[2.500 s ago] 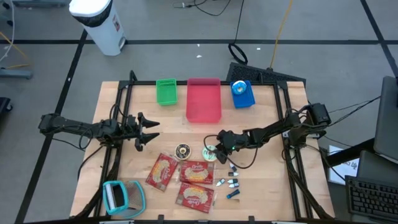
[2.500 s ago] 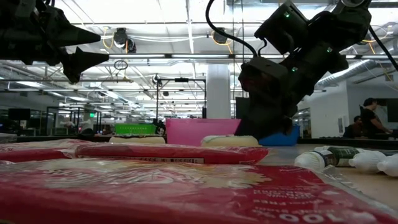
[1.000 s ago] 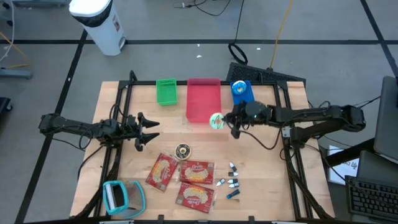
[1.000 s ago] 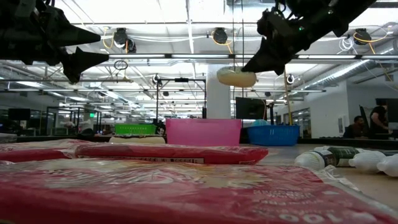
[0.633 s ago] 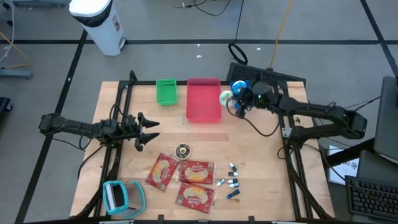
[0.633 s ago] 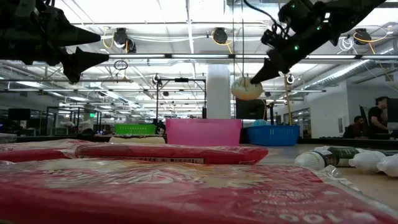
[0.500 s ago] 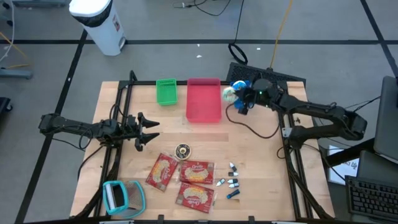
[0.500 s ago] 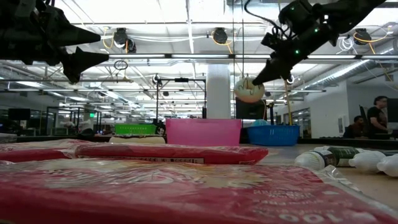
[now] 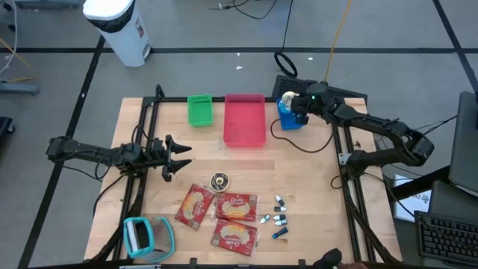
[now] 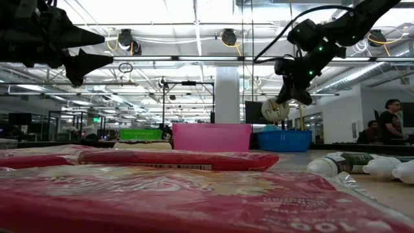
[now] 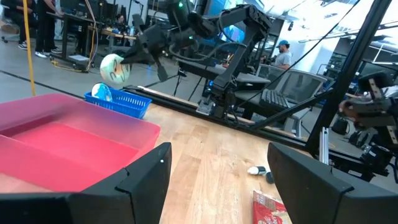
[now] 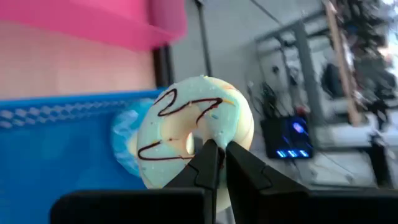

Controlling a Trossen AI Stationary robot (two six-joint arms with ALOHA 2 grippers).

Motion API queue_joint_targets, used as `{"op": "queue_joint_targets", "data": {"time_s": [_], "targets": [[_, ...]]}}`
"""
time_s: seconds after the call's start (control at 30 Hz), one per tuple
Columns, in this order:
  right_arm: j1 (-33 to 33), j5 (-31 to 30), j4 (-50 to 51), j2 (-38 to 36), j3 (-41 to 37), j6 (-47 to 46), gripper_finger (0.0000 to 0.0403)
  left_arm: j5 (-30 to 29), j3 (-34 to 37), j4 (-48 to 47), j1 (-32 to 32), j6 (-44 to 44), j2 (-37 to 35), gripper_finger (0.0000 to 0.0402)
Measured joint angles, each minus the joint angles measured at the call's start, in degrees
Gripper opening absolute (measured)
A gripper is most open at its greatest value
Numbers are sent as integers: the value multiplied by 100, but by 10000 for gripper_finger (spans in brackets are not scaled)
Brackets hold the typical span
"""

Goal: Pick & Place Food Item
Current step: Put the light green doughnut into the blue bin

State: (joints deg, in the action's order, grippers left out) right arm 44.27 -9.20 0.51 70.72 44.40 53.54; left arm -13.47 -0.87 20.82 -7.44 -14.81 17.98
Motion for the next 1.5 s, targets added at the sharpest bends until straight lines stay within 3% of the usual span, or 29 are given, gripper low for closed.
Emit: {"op": "queue_joint_targets", "data": {"time_s": [0.07, 0.27, 0.43, 0.63, 0.87, 1.1, 1.5], "targets": [[77, 316, 6, 23, 0, 63, 11, 1, -1, 0, 1, 0, 2, 269], [122, 368, 232, 24, 0, 432, 11, 2, -2, 1, 0, 0, 1, 269], [117, 791, 539, 24, -2, 454, 11, 2, -2, 0, 0, 0, 1, 269], [118, 800, 563, 24, -42, 176, 11, 0, -2, 2, 0, 0, 0, 269], [113, 767, 369, 26, -468, 512, 14, 0, 0, 0, 1, 0, 1, 269], [118, 601, -621, 24, -895, 639, 15, 2, -2, 0, 2, 0, 2, 269], [127, 604, -1004, 234, -1158, 730, 15, 0, -2, 0, 0, 0, 1, 269]]}}
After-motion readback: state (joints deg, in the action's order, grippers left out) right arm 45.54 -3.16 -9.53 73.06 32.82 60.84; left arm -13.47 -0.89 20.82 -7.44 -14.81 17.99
